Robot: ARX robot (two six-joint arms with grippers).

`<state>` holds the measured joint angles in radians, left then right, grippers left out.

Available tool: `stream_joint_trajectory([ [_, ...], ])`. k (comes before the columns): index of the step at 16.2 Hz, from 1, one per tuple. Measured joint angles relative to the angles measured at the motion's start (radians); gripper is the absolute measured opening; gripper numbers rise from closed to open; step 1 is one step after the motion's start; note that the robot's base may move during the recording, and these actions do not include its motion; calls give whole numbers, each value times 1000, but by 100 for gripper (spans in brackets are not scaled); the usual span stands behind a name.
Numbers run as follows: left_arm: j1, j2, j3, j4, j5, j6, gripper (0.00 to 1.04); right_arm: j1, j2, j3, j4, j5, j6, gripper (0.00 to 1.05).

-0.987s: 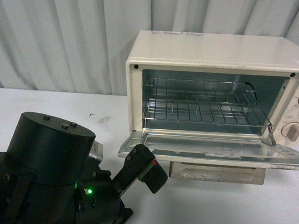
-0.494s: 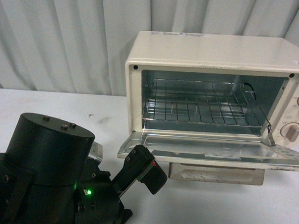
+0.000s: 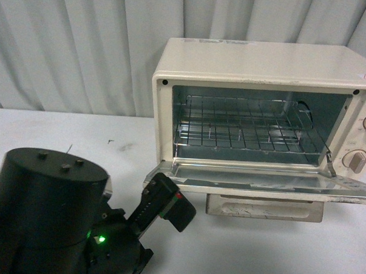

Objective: Open oven

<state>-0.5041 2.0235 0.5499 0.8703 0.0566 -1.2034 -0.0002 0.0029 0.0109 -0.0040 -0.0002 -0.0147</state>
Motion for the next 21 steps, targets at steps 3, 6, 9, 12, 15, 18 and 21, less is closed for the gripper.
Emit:
stream_joint_trajectory([
  [3, 31, -80, -88, 95, 54, -11, 98, 0, 0, 0, 0, 0, 0, 98],
  [6, 111, -229, -192, 112, 141, 74, 98, 0, 0, 0, 0, 0, 0, 98],
  [9, 190, -383, -276, -8, 211, 229, 98, 0, 0, 0, 0, 0, 0, 98],
  [12, 249, -573, -318, -149, 215, 386, 98, 0, 0, 0, 0, 0, 0, 98],
  [15, 274, -700, -326, -233, 183, 463, 98, 0, 0, 0, 0, 0, 0, 98],
  [18, 274, -970, -299, -441, 126, 591, 98, 0, 0, 0, 0, 0, 0, 98],
  [21, 261, -1118, -396, -136, -267, 988, 67, 0, 0, 0, -1, 3, 0, 98],
])
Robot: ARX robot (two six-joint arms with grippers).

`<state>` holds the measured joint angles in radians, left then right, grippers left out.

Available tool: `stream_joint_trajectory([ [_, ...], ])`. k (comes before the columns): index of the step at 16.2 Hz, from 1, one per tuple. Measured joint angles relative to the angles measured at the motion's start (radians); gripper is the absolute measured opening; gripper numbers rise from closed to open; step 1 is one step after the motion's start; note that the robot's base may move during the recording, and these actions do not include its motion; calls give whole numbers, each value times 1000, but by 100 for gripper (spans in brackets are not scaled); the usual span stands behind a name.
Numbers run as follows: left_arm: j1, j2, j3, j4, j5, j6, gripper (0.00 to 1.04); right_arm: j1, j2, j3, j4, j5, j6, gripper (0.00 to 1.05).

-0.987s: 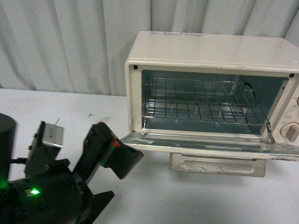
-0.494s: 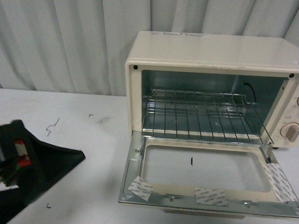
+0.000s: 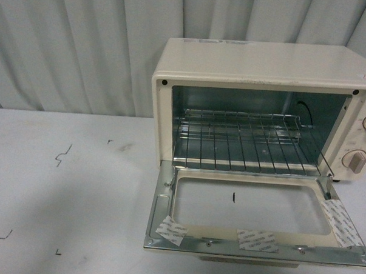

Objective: Open oven

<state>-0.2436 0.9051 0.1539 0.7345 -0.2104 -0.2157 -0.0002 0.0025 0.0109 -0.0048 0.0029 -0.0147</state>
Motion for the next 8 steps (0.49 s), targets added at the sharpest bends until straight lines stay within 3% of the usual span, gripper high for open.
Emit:
stream_joint_trajectory([
  [2, 62, -112, -47, -58, 28, 156, 39, 0, 0, 0, 1, -3, 0, 98],
  [5, 122, -248, -91, -145, 86, 196, 2, 0, 0, 0, 1, -3, 0, 98],
  [7, 175, -298, -135, -129, 157, 198, 2, 0, 0, 0, 1, -2, 0, 98],
  [8, 245, -332, -144, -194, 195, 199, 2, 0, 0, 0, 1, 0, 0, 98],
])
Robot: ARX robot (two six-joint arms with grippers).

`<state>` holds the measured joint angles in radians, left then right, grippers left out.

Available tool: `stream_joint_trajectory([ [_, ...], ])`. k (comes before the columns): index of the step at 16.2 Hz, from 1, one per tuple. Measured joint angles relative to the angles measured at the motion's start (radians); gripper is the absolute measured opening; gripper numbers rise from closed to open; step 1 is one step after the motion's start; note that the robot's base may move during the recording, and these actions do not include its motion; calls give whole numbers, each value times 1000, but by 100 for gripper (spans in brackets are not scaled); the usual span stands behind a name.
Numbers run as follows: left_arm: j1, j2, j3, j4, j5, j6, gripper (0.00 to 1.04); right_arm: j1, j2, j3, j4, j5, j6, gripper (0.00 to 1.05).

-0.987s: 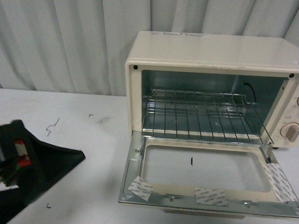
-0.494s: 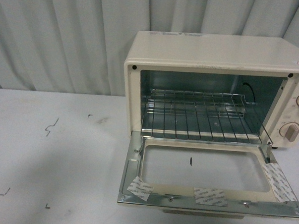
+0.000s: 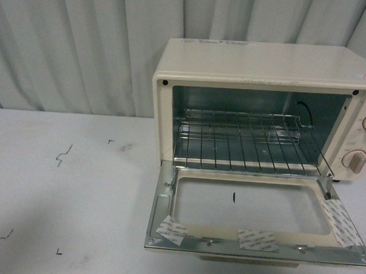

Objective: Open oven

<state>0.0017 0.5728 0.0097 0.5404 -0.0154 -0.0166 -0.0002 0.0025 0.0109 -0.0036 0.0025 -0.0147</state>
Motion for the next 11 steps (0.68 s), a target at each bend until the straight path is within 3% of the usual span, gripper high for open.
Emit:
stream_joint_trajectory([
  [3, -3, -138, 0, -109, 13, 0, 2, 0, 0, 0, 0, -1, 0, 98],
  [11, -3, -228, 0, -193, 14, 0, 2, 0, 0, 0, 0, -1, 0, 98],
])
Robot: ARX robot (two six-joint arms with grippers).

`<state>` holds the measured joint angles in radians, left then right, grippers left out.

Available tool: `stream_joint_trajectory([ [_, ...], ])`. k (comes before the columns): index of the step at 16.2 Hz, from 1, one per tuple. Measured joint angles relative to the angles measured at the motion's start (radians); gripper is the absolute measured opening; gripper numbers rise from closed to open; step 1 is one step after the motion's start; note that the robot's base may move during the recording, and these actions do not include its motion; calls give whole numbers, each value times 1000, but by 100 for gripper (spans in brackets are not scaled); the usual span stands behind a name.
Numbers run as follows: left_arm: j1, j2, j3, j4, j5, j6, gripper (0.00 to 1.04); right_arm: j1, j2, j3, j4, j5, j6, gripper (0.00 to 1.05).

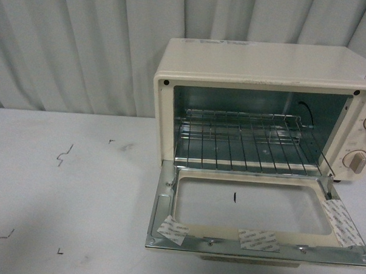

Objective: Open oven

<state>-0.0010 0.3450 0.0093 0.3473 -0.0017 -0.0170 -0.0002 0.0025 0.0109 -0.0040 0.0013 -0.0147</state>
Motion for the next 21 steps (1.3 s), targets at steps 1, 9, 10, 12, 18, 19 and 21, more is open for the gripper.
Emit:
stream_joint_trajectory([
  [1, 0, -34, 0, -34, 0, 0, 2, 0, 0, 0, 0, 0, 0, 98],
  [9, 0, -142, 0, -145, 0, 0, 2, 0, 0, 0, 0, 0, 0, 98],
  [10, 0, -159, 0, -161, 0, 0, 2, 0, 0, 0, 0, 0, 0, 98],
  [12, 0, -259, 0, -316, 0, 0, 2, 0, 0, 0, 0, -1, 0, 98],
  [18, 1, -338, 0, -351, 1, 0, 2, 0, 0, 0, 0, -1, 0, 98],
  [19, 1, -338, 0, -351, 1, 0, 8, 0, 0, 0, 0, -1, 0, 98],
  [21, 1, -338, 0, -351, 2, 0, 35, 0, 0, 0, 0, -1, 0, 98],
])
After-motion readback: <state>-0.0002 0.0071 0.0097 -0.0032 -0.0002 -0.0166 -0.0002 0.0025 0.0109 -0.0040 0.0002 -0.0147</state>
